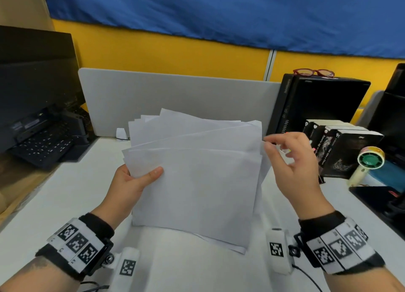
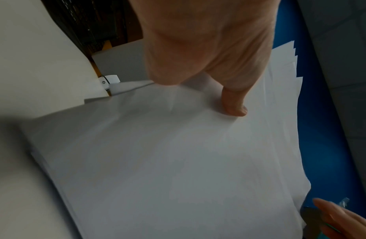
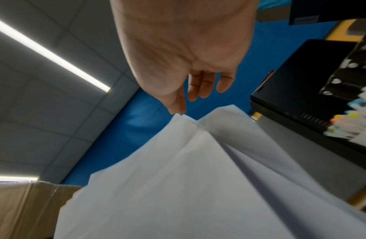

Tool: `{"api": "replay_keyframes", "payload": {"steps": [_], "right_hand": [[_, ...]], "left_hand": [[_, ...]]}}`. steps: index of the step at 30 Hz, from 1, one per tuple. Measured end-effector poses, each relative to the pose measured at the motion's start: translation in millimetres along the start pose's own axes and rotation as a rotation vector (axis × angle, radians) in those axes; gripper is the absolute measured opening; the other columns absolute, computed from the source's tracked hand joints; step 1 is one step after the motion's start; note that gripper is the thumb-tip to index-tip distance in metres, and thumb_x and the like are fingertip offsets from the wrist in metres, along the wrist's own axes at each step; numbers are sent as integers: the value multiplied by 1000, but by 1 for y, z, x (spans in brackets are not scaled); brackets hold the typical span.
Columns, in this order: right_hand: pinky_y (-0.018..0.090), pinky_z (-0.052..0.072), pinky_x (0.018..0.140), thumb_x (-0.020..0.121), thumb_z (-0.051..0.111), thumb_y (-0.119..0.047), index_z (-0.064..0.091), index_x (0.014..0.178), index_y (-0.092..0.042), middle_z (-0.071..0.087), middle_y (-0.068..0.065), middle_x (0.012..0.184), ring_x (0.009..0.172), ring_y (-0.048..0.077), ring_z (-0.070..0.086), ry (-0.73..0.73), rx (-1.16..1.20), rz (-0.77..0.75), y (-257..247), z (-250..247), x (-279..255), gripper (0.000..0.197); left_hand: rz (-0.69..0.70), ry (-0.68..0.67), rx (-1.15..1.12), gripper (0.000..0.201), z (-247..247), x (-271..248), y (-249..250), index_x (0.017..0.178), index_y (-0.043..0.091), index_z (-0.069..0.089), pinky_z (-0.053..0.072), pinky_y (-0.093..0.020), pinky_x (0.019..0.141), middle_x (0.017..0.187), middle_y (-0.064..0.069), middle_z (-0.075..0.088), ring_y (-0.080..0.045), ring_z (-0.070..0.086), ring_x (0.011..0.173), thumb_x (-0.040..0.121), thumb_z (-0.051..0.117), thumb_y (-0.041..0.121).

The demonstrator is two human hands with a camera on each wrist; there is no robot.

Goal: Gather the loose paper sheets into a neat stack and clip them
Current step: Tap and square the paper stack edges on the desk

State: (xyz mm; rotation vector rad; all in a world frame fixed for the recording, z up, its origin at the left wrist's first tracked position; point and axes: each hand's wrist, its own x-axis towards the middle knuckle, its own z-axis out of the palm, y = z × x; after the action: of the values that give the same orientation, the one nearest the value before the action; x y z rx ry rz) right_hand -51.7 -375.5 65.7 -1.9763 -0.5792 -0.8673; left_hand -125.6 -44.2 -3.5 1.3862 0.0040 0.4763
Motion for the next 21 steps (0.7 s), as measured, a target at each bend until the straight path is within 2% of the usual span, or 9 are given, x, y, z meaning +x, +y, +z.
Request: {"api": "replay_keyframes", "payload": {"steps": [1, 3, 6, 9, 11, 14, 16, 18, 21], "right_hand": [[6, 38, 80, 93, 67, -29, 72, 103, -21, 57, -1, 105, 96, -4, 51, -45, -17, 57, -3, 3, 8, 14], [16, 43, 81, 90, 72, -32, 73, 98, -24, 59, -1, 106, 94, 2, 54, -148, -25, 173, -10, 9, 23, 12], [31, 48, 76, 86, 76, -15, 70, 89, -20, 65, 4, 93, 76, 11, 55, -190, 163, 206, -20, 15, 39, 8], [26, 50, 68, 81, 83, -24, 61, 105, -18, 58, -3, 90, 68, 9, 51, -188, 175, 268, -22, 12, 49, 32], [32, 51, 63, 79, 84, -26, 63, 99, -14, 58, 2, 80, 65, 14, 51, -278, 104, 292, -24, 12, 49, 32], [49, 58, 64, 77, 85, -16, 66, 81, -8, 66, 17, 75, 67, 36, 61, -173, 180, 208, -24, 12, 47, 21], [48, 58, 65, 79, 83, -12, 70, 76, -8, 69, 14, 72, 70, 35, 65, -67, 222, 104, -26, 12, 44, 15], [45, 58, 68, 84, 79, -10, 73, 81, -11, 71, 9, 75, 73, 31, 67, 26, 264, 13, -29, 11, 43, 6], [43, 57, 73, 92, 71, -11, 74, 93, -11, 72, 8, 81, 78, 27, 69, 64, 284, -46, -28, 8, 45, 4]], "left_hand": [[6, -3, -6, 91, -1, 1, -2, 108, 22, 76, 63, -25, 73, 110, 0, 80, -18, 78, 97, 31, 97, 65], [4, -11, -1, 94, -2, 2, -3, 112, 20, 75, 64, -27, 75, 112, -2, 80, -20, 78, 99, 33, 98, 65], [8, -37, 3, 93, -4, 1, -3, 115, 20, 74, 65, -31, 80, 114, -3, 79, -22, 77, 102, 37, 97, 64], [24, -45, -4, 88, -5, 0, -4, 112, 20, 75, 64, -31, 80, 114, -4, 80, -22, 77, 101, 38, 98, 61], [31, -42, -10, 83, -6, 0, -6, 112, 18, 75, 64, -30, 79, 113, -5, 80, -23, 77, 102, 41, 99, 55], [39, -39, -42, 80, -6, -1, -7, 109, 18, 77, 63, -27, 78, 113, -5, 80, -22, 77, 101, 42, 99, 56], [28, -32, -55, 67, -5, -1, -6, 105, 20, 80, 62, -26, 78, 113, -4, 80, -21, 77, 101, 49, 99, 52], [22, -32, -66, 49, -4, -1, -6, 104, 20, 79, 63, -25, 78, 113, -5, 80, -21, 77, 101, 61, 94, 39], [15, -25, -42, 51, -3, 0, -8, 108, 17, 78, 64, -29, 82, 112, -5, 80, -23, 77, 102, 64, 92, 37]]}}
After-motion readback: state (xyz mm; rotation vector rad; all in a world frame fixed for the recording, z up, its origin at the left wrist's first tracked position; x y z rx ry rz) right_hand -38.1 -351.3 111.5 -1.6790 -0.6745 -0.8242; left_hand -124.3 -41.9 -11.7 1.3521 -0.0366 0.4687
